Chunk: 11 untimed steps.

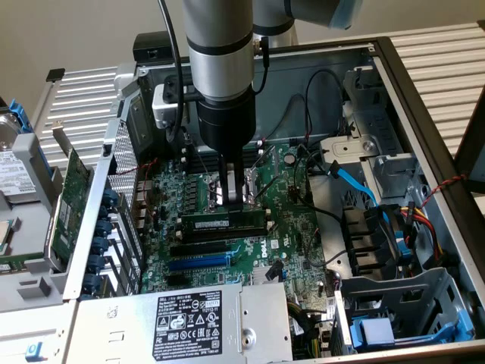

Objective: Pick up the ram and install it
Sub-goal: 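Insert the ram into the slot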

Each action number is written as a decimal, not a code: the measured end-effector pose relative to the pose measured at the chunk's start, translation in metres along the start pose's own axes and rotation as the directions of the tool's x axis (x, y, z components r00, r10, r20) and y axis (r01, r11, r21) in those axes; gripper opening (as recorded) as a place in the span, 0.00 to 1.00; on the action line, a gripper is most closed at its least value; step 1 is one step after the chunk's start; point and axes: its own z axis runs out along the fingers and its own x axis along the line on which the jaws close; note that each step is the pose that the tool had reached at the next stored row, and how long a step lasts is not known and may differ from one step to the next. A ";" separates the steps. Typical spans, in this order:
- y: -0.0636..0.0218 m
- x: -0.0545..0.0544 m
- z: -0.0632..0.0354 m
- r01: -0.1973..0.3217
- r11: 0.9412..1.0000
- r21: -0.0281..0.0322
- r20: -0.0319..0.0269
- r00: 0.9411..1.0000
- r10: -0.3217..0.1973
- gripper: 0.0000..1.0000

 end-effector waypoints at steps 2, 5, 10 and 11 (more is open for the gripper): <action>0.0000 0.000 0.0000 0.000 1.000 0.000 0.000 1.000 0.000 0.13; 0.0000 0.000 0.0000 0.000 1.000 0.001 0.000 1.000 0.000 0.13; 0.0000 0.000 0.0000 0.000 1.000 0.003 0.000 1.000 0.000 0.13; 0.0002 0.000 0.0000 0.000 1.000 0.003 0.000 1.000 0.000 0.13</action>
